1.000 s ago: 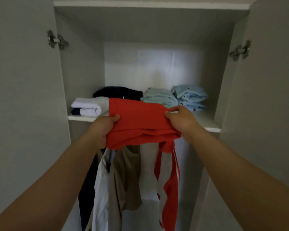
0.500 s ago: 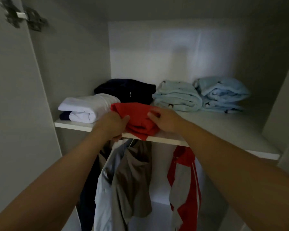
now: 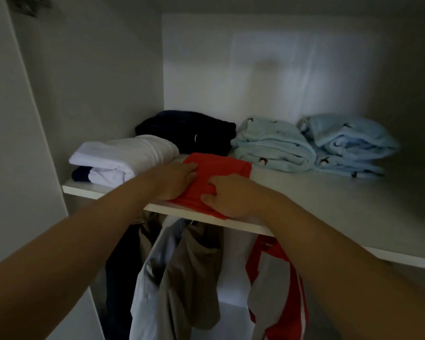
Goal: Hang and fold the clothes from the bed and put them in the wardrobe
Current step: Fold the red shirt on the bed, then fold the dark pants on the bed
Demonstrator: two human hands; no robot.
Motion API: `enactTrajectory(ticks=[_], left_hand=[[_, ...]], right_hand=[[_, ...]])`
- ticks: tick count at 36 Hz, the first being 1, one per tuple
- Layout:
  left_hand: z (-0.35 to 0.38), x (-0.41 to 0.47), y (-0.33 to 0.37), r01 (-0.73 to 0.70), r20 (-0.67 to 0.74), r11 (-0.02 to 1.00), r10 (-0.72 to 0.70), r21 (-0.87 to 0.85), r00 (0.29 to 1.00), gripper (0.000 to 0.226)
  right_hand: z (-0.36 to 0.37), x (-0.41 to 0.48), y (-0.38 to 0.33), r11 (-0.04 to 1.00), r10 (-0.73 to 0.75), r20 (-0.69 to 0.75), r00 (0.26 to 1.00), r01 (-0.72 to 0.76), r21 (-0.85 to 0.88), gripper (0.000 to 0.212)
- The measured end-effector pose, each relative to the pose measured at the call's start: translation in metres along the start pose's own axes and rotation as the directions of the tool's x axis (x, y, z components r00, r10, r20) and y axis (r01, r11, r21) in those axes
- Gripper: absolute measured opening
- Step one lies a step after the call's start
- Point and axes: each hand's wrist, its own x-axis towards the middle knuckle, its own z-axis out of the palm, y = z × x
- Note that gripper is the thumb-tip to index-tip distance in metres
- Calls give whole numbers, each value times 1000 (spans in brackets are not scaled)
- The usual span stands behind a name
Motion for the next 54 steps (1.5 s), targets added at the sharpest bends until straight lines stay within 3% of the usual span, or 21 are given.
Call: enactTrajectory(ticks=[5,8,11,14,20,25,30,33,35,38,41,45,50,54], left_hand=[[4,-1,-8,-45,-85,943,77,329,993,43],[7,0,-14,-37,-168,943,97,330,981,43],[14,5,-23,-89,-236,934,179,346,955,50],[16,-1,-28,-193,-266,958,247,213,932,48],[14,-9,-24,-160,-208,979,132,-124,969,45],[12,-12,-22,-176,-168,984,179,35,969,50],[13,-13,-21,-228,-201,936,286,269,937,49],[14,-16,-20,-242,-261,936,308,255,915,48],[12,-22,-17,-223,-361,969,248,111,899,43],[11,-30,-10,-268,-475,960,273,80,837,41],[10,-36,2,-345,-529,935,332,79,781,45],[12,-40,35,-464,-580,886,371,-14,725,46],[21,-46,94,-697,-603,704,499,-137,622,31],[40,-65,152,-842,-643,495,578,-213,502,23]], right_hand=[[3,22,-2,998,-55,34,998,56,-23,52],[10,25,-2,1000,-22,-17,1000,21,-11,56],[22,14,-4,1000,-15,-193,981,17,11,57],[29,1,-5,995,-47,-326,944,74,73,54],[22,-11,-6,963,18,-189,982,34,267,56],[20,-11,-9,981,74,-105,992,-54,184,50],[22,-10,-9,945,50,-103,993,-14,328,48],[23,-12,-7,911,67,-163,984,6,412,47],[20,-14,-8,842,137,-231,963,10,540,46],[13,-19,-9,727,275,-346,897,41,685,30],[6,-27,-8,699,415,-477,774,65,712,31],[-2,-58,-4,659,596,-539,595,20,752,18],[2,-136,-14,643,727,-520,448,-179,745,13],[17,-214,-33,549,834,-498,237,-432,715,19]])
